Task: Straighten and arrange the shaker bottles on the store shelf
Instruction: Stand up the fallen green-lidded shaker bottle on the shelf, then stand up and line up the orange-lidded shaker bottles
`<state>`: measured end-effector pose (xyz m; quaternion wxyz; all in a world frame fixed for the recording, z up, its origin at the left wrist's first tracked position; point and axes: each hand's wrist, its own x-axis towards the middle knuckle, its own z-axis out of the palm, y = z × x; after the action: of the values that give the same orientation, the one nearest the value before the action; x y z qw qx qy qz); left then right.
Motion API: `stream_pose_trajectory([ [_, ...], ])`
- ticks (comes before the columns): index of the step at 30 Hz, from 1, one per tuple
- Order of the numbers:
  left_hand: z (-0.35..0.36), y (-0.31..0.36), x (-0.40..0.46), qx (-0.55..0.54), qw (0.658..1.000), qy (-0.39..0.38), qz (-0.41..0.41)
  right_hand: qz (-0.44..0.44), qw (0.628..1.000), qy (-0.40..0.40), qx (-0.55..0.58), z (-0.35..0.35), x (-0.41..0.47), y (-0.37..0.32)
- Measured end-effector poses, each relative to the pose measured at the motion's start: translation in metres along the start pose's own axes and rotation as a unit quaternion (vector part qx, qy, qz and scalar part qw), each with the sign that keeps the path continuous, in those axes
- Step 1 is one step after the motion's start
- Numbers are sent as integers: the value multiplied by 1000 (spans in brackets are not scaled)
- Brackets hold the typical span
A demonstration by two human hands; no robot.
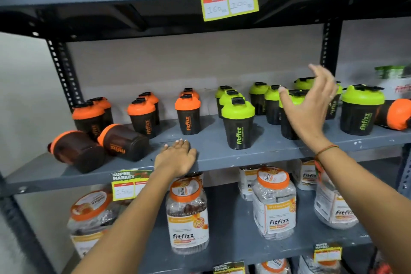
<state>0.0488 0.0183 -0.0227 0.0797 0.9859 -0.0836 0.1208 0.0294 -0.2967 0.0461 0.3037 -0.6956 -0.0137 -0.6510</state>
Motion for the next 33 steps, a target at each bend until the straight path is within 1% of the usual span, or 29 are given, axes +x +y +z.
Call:
stream_pose_trajectory([
  [3,-5,-4,-8,-21,999,-10,23,-53,998,20,40,6,7,-55],
  [5,-8,-5,-22,-44,998,2,46,-94,994,21,59,14,8,-88],
  [7,-14,-15,-45,-68,994,48,75,-126,988,7,87,28,5,-127],
  [9,-23,-32,-71,-78,984,114,112,-151,982,-21,109,45,-1,-166],
  [11,-38,-56,-92,-80,970,180,139,-165,976,-62,125,64,-12,-203],
  [13,-57,-87,-108,-84,958,241,133,-159,970,-117,140,81,-26,-237],
  [16,-77,-146,-127,-95,940,320,73,-152,951,-228,146,108,-50,-274],
  [18,-82,-188,-137,-104,934,343,12,-152,926,-327,115,127,-65,-290],
  [20,-80,-226,-142,-97,939,326,-53,-144,891,-425,61,145,-81,-301],
  [23,-68,-262,-139,-60,964,234,-116,-111,829,-546,-38,167,-102,-307],
  [26,-58,-279,-127,-21,984,120,-132,-65,774,-624,-89,185,-114,-303],
  [28,-59,-284,-116,10,989,68,-132,-23,742,-663,-95,193,-117,-298],
  [30,-63,-289,-104,24,990,39,-130,4,730,-676,-101,200,-120,-295],
  [33,-68,-297,-90,19,992,-4,-125,5,736,-669,-109,205,-124,-290],
])
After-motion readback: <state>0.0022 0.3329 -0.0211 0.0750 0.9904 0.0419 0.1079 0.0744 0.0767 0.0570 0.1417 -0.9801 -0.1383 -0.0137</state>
